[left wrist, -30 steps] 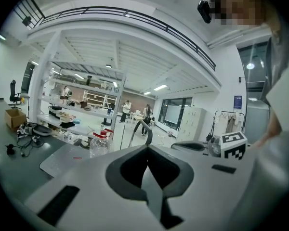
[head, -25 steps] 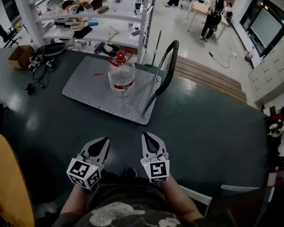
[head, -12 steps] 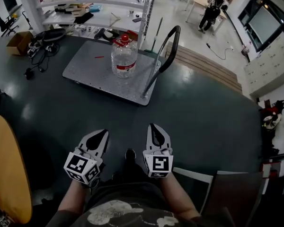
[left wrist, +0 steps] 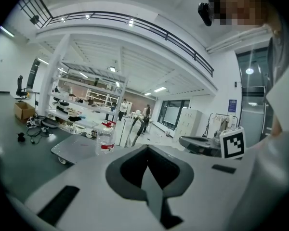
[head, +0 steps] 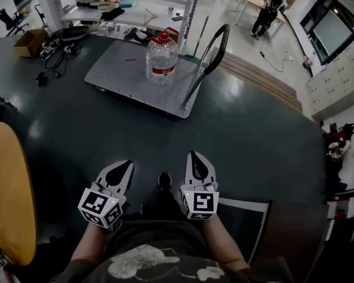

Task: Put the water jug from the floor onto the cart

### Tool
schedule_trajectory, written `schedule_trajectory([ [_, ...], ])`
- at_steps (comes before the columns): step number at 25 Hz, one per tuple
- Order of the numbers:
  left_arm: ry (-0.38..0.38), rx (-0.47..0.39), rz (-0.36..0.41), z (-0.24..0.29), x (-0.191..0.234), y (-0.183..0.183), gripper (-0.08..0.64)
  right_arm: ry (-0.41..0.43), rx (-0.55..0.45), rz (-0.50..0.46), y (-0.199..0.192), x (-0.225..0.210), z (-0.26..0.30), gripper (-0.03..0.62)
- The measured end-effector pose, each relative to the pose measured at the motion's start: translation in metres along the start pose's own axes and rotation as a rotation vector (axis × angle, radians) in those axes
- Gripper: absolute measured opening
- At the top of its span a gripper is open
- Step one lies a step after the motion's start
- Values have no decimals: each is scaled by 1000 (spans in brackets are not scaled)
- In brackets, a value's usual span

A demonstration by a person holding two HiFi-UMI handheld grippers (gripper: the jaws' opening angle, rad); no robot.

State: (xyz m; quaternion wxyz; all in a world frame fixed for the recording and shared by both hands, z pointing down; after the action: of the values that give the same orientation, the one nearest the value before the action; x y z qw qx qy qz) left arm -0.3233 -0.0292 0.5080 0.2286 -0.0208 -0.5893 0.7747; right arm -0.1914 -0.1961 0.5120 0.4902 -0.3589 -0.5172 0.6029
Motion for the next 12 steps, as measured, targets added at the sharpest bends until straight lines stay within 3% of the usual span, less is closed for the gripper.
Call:
schedule_trajectory([
  [12,-37,-4,25,-11,-26,-7,8,19,-8,-19,0,2,-25,-11],
])
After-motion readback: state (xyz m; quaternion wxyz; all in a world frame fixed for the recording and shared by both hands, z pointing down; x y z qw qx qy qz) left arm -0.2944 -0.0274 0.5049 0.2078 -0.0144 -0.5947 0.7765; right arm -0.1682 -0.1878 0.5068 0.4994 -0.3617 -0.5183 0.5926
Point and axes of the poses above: the fingertips, and each gripper's own axes: z forward along the fingers, x to its left, y out of its top, the point moved 4 cm from there along -z, backward along the fingers, and after that the axes turned 13 degrees about y, right-handed, at the moved point
